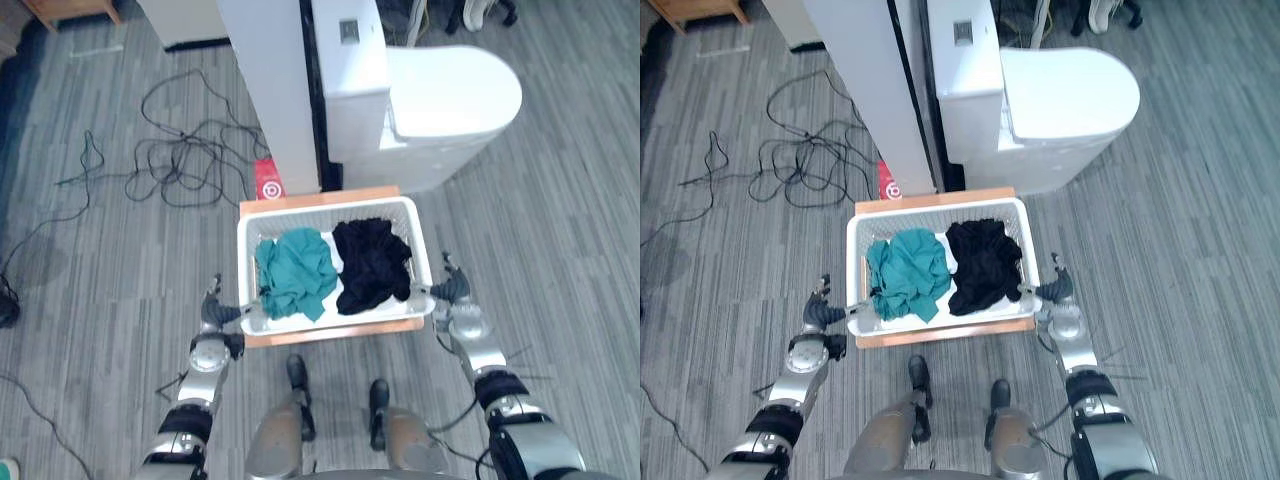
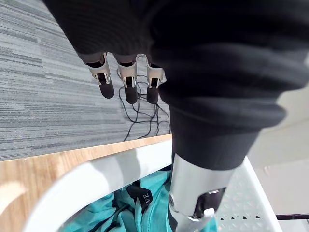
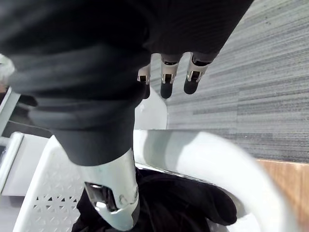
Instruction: Pick up the laundry basket with both hands and put the clothes into the washing machine.
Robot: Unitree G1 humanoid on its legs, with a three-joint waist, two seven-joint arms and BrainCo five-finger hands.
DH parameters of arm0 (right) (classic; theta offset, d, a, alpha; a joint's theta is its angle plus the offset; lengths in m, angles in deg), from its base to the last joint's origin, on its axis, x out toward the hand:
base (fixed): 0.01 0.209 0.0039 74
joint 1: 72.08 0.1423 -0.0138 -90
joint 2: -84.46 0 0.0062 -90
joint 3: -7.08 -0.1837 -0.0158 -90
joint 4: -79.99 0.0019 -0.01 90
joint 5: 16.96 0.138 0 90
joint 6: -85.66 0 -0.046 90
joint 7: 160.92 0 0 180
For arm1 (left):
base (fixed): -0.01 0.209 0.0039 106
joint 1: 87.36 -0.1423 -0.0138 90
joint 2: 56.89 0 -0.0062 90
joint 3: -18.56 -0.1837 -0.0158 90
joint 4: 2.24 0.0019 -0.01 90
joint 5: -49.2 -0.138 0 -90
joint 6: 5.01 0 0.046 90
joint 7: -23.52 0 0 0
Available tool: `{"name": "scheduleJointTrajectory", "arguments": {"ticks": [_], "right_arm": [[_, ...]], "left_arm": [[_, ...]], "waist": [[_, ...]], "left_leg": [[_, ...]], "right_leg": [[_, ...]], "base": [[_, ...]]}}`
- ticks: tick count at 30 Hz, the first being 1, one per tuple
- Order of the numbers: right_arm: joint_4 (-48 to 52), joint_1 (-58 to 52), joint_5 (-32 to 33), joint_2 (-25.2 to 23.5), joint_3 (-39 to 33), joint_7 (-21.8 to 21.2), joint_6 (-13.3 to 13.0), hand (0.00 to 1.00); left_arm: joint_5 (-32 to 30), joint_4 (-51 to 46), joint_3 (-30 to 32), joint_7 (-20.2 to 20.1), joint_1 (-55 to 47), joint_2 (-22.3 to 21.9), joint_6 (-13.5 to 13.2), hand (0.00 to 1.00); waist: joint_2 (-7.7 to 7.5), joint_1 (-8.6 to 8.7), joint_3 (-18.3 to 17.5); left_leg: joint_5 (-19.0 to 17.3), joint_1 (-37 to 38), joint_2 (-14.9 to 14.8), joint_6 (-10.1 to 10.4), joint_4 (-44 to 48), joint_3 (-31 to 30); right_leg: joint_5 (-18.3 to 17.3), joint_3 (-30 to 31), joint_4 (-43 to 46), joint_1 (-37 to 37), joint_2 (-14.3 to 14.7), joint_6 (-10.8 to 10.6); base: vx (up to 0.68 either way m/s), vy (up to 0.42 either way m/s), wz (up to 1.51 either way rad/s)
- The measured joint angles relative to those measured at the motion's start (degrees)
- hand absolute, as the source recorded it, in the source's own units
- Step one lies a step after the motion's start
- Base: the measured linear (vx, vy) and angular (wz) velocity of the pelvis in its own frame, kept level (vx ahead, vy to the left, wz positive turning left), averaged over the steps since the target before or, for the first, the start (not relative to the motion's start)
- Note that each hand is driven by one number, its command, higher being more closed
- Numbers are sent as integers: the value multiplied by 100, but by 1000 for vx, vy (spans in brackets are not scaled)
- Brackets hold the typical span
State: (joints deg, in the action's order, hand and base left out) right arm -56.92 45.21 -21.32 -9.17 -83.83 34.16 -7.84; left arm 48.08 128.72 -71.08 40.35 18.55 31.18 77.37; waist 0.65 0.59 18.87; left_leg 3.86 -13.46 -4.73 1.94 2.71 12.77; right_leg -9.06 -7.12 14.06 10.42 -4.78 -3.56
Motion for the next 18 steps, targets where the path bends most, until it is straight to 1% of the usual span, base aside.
{"name": "scheduleJointTrajectory", "arguments": {"ticks": [1, 5, 6, 10, 15, 17, 18], "right_arm": [[-153, 240, 47, -2, -46, 53, 11, 0], [-471, 821, 156, -26, -199, 221, 55, 0], [-482, 947, 159, -79, -258, 266, 55, 100], [-483, 1052, 156, -158, -231, 367, 44, 100], [-498, 996, 158, -219, 41, 371, -7, 100], [-184, 794, 157, -193, 151, 387, -22, 100], [-91, 740, 158, -197, 146, 400, -4, 100]], "left_arm": [[0, 148, -33, 77, 236, 19, 3, 0], [2, 607, -103, 248, 804, 10, 68, 0], [1, 812, -252, 328, 960, 6, 101, 100], [-51, 875, -304, 348, 1152, -60, 114, 100], [-78, 916, -437, 393, 1229, -55, 103, 100], [-78, 911, -471, 452, 1222, -55, 100, 100], [-77, 910, -471, 453, 1217, -53, 106, 100]], "waist": [[6, -6, 106], [11, -9, 344], [17, 6, 404], [26, -16, 411], [28, -73, 413], [28, -129, 413], [28, -130, 413]], "left_leg": [[-1, -78, -18, -2, 52, -2], [-1, -304, -54, -4, 207, 0], [0, -403, -63, -6, 252, -4], [2, -591, -78, -6, 334, -28], [7, -632, -87, -5, 334, -40], [7, -633, -99, -5, 332, -40], [7, -633, -102, -5, 332, -40]], "right_leg": [[-1, 17, 52, 82, 6, 1], [-7, 97, 277, 372, 14, 6], [-22, 109, 339, 472, 14, 22], [-79, 112, 519, 696, 13, 49], [-140, 108, 631, 783, 12, 41], [-143, 110, 606, 780, 22, 43], [-143, 110, 598, 777, 29, 43]], "base": [[-74, 5, -4], [-106, 11, -6], [-101, 13, -4], [-74, 7, 2], [-9, -1, 1], [45, -16, -2], [59, -19, -2]]}}
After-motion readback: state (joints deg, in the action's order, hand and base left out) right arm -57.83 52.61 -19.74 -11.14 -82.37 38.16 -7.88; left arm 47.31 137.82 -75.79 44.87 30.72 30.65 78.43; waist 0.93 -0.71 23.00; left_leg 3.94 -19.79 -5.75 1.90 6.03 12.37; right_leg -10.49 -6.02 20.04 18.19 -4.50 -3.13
